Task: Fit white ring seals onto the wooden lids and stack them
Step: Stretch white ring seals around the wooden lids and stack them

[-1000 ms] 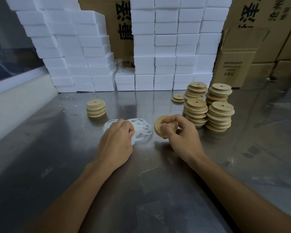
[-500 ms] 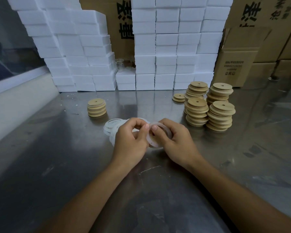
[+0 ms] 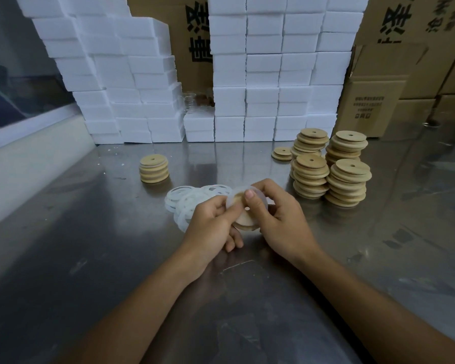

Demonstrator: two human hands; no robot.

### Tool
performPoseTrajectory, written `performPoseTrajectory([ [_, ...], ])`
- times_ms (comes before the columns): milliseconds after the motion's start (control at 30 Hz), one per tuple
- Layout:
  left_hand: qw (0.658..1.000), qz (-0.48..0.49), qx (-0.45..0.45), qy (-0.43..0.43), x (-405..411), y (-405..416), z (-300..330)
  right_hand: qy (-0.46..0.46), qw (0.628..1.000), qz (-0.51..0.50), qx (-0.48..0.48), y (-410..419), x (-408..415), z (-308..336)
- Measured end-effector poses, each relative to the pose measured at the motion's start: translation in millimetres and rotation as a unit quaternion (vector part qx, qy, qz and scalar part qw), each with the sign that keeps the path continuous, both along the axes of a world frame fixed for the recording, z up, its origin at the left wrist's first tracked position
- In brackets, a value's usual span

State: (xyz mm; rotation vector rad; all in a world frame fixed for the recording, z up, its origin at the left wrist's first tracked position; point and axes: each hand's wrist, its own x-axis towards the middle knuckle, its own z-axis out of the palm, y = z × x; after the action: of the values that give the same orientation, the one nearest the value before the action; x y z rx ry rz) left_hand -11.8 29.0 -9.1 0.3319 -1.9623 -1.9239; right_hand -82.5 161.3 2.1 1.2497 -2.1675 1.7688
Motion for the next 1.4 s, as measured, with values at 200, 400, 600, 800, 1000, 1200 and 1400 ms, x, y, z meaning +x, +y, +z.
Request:
performPoseTrajectory([
  [200, 0.998, 0.012, -0.059, -0.011, -0.2, 2.4, -4.0, -0.034, 0.999, -0.035, -0.024, 1.1, -3.3, -0.9],
  [400, 0.994, 0.032, -0.100, 0.016, 4.5, 6.8, -0.9, -0.034, 0.999, -0.034, -0.003, 1.7, -2.1, 1.1],
  [600, 0.980, 0.100, -0.158, 0.063, 6.4, 10.7, 1.6, -0.078, 0.996, -0.022, -0.044, 3.0, -2.2, 5.0],
  [800, 0.958, 0.153, -0.216, 0.107, 8.4, 8.7, 4.0, -0.071, 0.997, -0.001, -0.034, 3.2, -4.2, 4.6],
  [1000, 0.943, 0.160, -0.269, 0.115, 6.2, 3.9, 1.5, -0.043, 0.999, -0.009, -0.009, 5.2, -6.6, 3.8],
  [1200, 0.938, 0.137, -0.297, 0.113, 9.3, 0.4, 1.7, -0.032, 0.999, -0.021, 0.015, 6.0, -7.0, 6.5],
  [1400, 0.948, 0.139, -0.279, 0.065, 8.9, -8.1, 2.2, -0.041, 0.998, -0.017, 0.043, 8.8, -7.4, 9.1],
])
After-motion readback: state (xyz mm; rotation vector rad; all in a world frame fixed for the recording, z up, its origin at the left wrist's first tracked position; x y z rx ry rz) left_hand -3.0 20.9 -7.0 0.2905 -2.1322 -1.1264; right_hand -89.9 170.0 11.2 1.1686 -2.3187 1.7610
